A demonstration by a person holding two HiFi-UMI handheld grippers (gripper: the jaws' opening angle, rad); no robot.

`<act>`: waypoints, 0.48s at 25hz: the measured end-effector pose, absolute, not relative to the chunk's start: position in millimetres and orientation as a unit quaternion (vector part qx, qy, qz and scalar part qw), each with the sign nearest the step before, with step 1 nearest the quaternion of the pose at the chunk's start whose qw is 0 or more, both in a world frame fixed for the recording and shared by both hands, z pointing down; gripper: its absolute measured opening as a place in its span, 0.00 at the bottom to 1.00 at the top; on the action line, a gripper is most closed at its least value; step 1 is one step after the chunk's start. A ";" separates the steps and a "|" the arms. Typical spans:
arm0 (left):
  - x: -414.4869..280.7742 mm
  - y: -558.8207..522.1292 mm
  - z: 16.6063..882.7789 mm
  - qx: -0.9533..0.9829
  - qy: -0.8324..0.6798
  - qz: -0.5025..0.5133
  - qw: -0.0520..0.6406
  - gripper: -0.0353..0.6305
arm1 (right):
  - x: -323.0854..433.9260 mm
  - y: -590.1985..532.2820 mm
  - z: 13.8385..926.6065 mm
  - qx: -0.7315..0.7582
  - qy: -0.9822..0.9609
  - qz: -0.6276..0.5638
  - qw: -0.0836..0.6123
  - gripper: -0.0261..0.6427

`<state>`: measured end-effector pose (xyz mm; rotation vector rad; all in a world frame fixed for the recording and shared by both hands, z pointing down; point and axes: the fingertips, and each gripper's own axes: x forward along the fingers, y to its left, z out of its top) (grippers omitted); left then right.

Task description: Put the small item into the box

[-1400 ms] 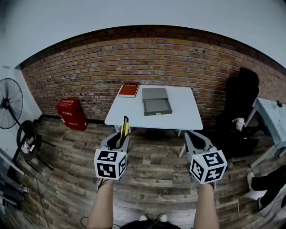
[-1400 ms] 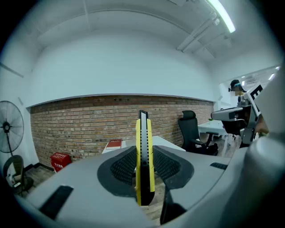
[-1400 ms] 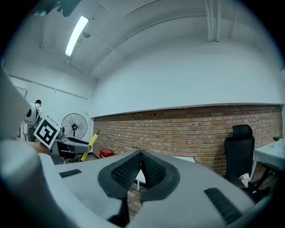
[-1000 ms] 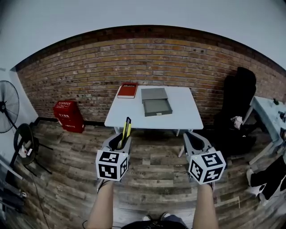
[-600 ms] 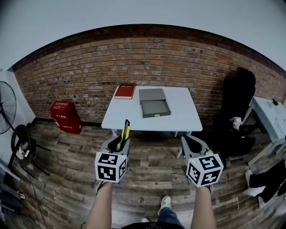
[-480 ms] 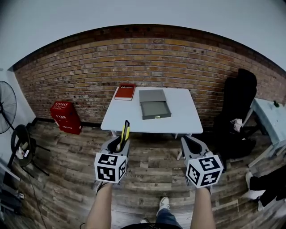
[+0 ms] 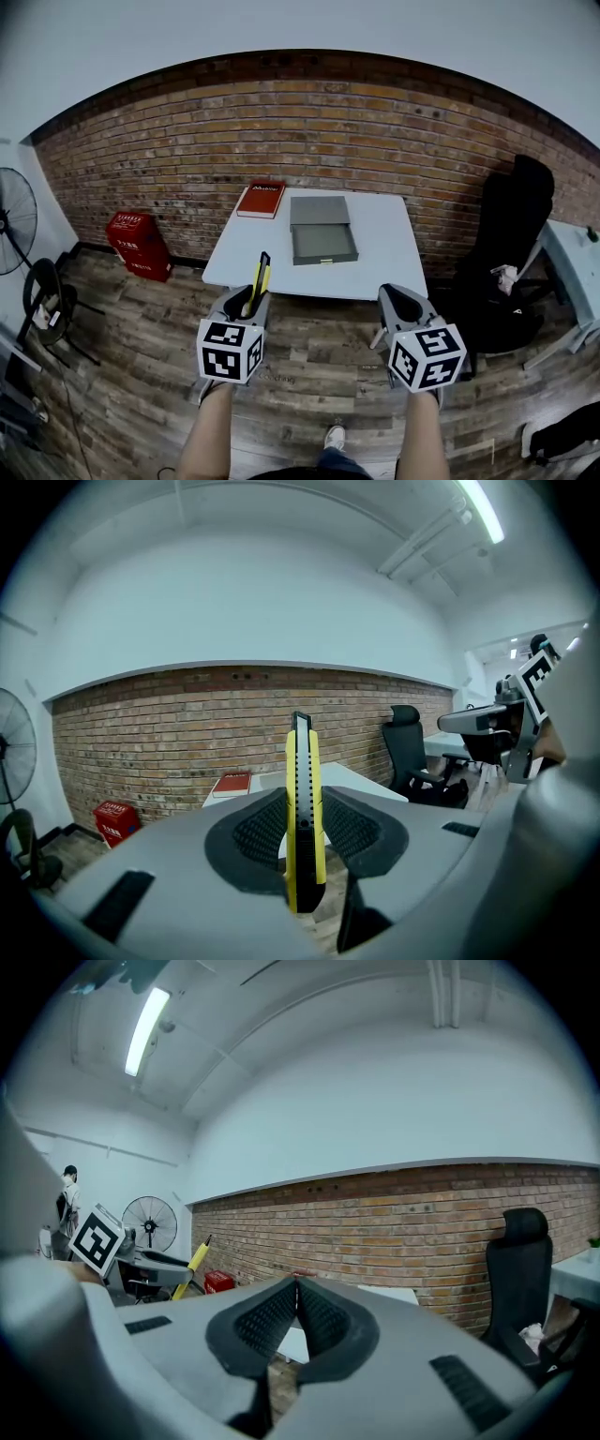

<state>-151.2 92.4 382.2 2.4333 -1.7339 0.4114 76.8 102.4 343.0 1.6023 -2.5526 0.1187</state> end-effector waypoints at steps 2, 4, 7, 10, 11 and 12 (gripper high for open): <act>-143.4 80.6 382.3 0.802 -0.578 0.139 0.063 0.25 | 84.7 87.7 342.5 0.526 -0.847 0.041 0.062 0.07; -137.5 69.3 381.0 0.798 -0.583 0.140 0.064 0.25 | 90.8 74.6 341.2 0.520 -0.851 0.041 0.061 0.07; -126.2 54.4 377.4 0.793 -0.588 0.142 0.063 0.25 | 102.7 57.8 338.5 0.514 -0.855 0.042 0.058 0.07; -115.9 40.9 375.8 0.789 -0.593 0.146 0.062 0.25 | 114.1 41.8 336.6 0.509 -0.858 0.043 0.053 0.07; -112.3 36.7 376.1 0.788 -0.594 0.147 0.063 0.25 | 117.6 36.8 336.8 0.508 -0.859 0.044 0.052 0.07; -108.7 32.7 376.6 0.787 -0.596 0.148 0.063 0.25 | 121.2 32.1 337.3 0.506 -0.860 0.045 0.052 0.07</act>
